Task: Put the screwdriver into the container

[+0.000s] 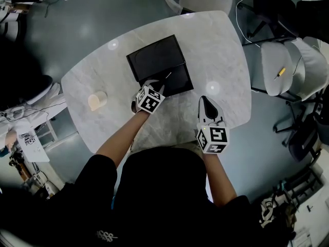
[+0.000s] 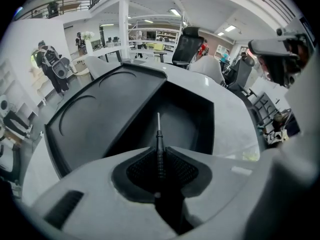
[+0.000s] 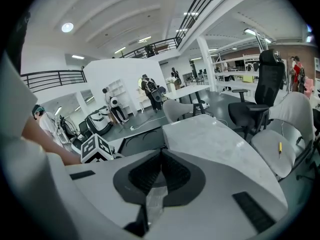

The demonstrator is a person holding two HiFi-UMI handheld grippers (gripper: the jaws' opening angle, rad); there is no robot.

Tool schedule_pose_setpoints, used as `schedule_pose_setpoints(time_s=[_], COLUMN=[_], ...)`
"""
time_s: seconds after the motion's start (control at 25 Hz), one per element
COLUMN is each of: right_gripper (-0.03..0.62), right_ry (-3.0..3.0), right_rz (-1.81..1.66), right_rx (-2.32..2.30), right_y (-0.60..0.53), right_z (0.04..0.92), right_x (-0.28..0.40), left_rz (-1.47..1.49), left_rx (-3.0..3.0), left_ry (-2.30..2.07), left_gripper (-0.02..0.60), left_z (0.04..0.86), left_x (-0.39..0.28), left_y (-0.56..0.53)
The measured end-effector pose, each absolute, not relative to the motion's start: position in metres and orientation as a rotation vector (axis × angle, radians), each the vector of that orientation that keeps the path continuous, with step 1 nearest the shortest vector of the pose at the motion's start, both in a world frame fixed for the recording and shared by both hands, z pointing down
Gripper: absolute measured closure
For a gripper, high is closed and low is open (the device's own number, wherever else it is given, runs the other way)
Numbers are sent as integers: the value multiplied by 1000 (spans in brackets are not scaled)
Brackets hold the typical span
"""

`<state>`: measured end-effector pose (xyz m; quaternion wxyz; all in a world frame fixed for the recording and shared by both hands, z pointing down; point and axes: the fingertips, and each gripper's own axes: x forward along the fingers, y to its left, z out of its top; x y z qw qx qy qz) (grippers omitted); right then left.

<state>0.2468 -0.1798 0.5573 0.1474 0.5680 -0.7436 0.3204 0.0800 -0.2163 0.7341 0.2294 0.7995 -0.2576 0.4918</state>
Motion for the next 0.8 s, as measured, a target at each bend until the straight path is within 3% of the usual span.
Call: schedule_pose_setpoints(time_s=[0.8], right_gripper=[582], right_ry=[-2089], right_rz=[945], right_rx=[1659], right_y=[-187], right_z=[569], right_x=[267], left_rz=[1311], left_rx=[2166], left_ry=[-665], left_gripper=[500], left_z=[758], left_x=[106], left_y=[-219])
